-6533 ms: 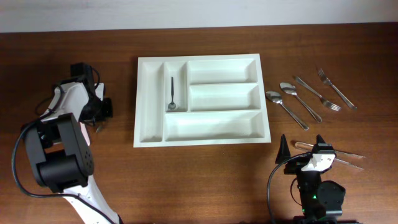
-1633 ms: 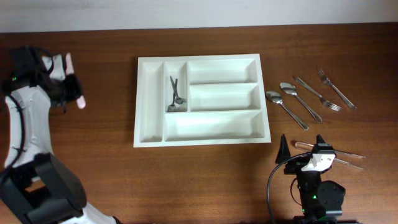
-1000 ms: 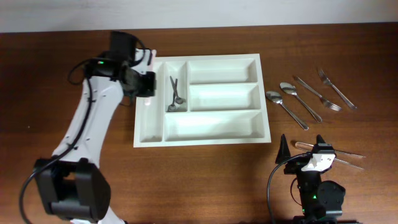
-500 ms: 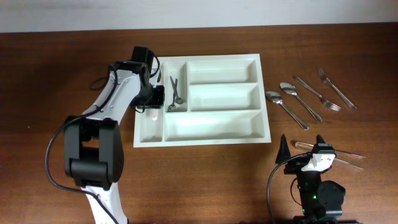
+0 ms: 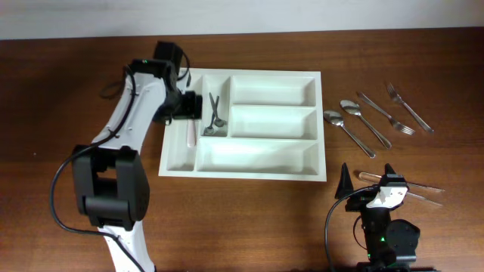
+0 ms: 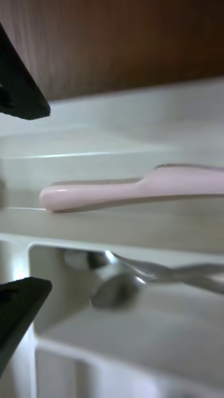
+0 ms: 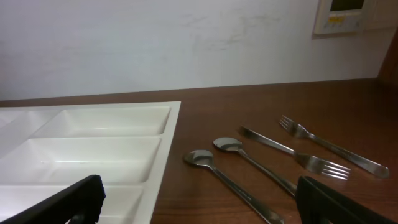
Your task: Pack container
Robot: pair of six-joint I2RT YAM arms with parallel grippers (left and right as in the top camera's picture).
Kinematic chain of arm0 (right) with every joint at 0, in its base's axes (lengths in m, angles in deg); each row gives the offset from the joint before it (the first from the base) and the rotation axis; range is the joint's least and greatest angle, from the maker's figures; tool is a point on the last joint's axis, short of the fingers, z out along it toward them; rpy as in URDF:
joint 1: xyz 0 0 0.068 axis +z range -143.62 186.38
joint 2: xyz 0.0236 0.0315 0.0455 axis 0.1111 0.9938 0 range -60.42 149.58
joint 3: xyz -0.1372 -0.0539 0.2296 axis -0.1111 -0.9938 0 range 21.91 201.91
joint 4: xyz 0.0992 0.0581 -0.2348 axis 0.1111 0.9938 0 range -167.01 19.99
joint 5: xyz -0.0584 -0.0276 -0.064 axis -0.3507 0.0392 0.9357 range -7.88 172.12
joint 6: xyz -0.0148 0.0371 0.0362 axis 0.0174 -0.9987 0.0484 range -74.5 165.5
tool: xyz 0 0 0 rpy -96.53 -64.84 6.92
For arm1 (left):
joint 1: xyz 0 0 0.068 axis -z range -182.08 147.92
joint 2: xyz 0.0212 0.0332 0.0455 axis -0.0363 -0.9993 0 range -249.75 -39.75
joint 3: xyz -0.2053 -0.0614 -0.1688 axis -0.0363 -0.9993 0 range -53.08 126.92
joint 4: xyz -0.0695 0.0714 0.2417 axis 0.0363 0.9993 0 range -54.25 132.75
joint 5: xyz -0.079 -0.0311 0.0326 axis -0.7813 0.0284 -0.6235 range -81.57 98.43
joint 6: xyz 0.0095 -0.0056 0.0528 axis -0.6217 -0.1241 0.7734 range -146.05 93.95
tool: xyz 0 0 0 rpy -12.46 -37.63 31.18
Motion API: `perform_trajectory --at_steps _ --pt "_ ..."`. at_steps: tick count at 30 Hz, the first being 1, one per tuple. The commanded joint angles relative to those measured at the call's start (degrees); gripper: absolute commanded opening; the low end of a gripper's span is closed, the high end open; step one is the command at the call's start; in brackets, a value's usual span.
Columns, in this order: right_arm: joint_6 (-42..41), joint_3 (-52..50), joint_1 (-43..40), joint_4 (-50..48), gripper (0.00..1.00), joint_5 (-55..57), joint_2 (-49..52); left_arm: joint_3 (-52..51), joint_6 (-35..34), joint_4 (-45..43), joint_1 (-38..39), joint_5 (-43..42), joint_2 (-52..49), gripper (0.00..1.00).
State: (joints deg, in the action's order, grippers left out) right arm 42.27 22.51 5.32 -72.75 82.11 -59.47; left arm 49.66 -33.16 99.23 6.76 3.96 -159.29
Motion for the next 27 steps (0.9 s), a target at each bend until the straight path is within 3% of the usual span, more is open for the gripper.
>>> perform_trajectory --at_steps 1,8,16,27 --pt "-0.48 -0.28 0.35 0.31 0.99 0.33 -0.33 8.83 0.28 2.19 -1.79 -0.13 5.57 0.85" --pt "-0.48 -0.28 0.35 0.33 0.99 0.33 -0.33 16.87 0.26 2.97 -3.3 3.32 16.0 1.0" --pt "-0.48 -0.28 0.35 0.31 0.99 0.33 -0.33 17.68 0.26 4.72 -3.65 24.35 31.87 0.99" --pt "-0.48 -0.28 0.35 0.31 0.99 0.33 -0.33 17.68 0.31 8.13 -3.65 27.43 39.85 0.99"
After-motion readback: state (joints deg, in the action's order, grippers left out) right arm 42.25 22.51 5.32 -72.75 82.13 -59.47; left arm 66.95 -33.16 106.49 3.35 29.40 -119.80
